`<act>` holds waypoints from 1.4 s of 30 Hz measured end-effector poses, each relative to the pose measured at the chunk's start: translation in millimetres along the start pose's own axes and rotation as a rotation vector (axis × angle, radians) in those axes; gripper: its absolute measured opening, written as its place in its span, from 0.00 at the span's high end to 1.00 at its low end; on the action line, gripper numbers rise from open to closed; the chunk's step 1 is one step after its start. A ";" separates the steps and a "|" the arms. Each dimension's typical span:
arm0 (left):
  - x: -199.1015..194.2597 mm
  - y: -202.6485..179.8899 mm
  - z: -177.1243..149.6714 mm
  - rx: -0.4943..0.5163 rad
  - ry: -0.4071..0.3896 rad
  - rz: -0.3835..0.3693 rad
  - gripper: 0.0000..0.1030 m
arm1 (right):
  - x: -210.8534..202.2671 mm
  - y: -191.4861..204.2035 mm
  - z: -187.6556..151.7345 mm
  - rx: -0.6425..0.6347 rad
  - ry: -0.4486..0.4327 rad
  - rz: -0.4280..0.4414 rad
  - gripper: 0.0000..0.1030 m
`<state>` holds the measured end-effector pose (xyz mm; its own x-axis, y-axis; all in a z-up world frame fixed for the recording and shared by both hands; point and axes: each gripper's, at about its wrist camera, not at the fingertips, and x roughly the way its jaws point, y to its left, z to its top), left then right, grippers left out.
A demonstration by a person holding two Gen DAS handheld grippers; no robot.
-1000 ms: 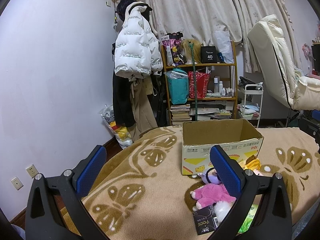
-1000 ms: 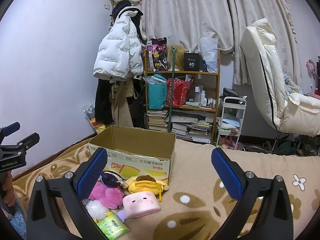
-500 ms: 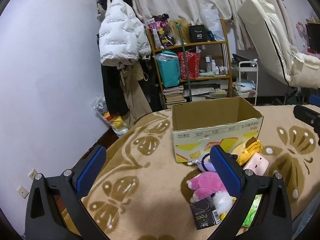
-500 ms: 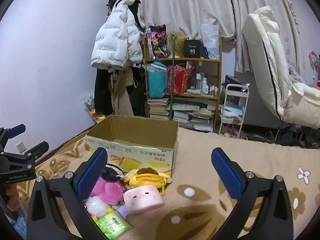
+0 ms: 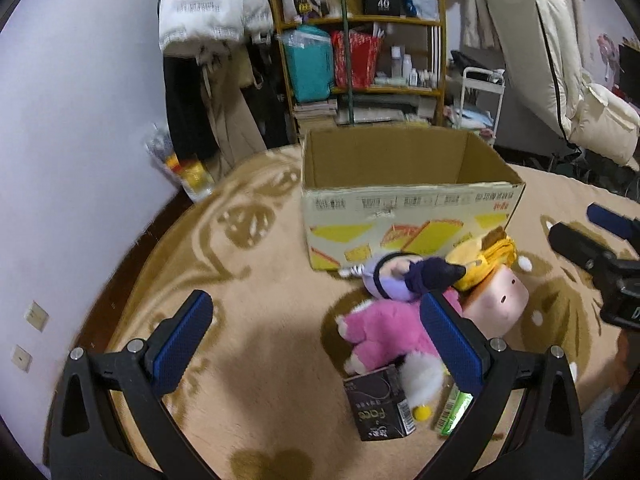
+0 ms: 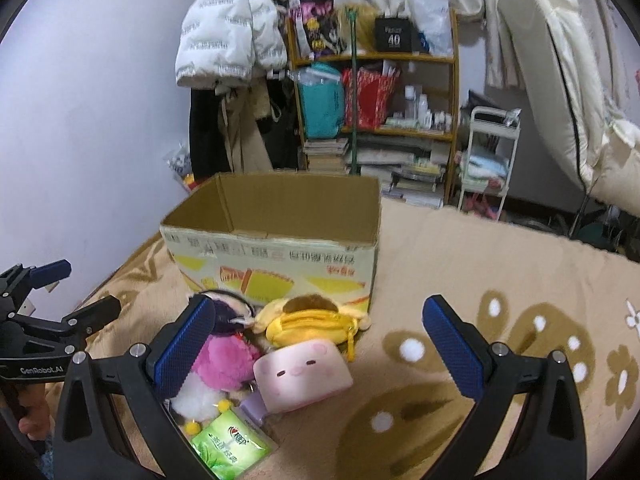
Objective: Organize soft objects
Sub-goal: 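Lower the left tool to the black tissue pack while the right tool reaches the marshmallow plush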
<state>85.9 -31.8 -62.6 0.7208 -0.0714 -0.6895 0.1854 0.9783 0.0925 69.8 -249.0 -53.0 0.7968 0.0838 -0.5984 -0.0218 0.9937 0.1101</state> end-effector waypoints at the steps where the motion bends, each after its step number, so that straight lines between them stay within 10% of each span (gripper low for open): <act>1: 4.0 0.8 -0.8 -0.008 0.015 -0.013 0.01 | 4.5 0.2 -1.2 0.004 0.013 0.002 0.00; 18: 86.7 1.2 -30.5 -0.098 0.465 -0.189 0.01 | 73.2 -4.5 -28.2 0.015 0.233 0.026 0.00; 33: 102.4 0.5 -40.8 -0.127 0.566 -0.230 0.08 | 98.6 -17.0 -45.9 0.102 0.357 0.109 0.13; 42: 100.5 -11.2 -47.8 -0.111 0.612 -0.337 0.45 | 102.7 -17.7 -46.8 0.105 0.380 0.133 0.23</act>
<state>124.3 -40.6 -167.3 0.1248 -0.2836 -0.9508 0.2394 0.9386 -0.2485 123.8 -254.6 -153.6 0.5110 0.2521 -0.8218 -0.0322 0.9610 0.2748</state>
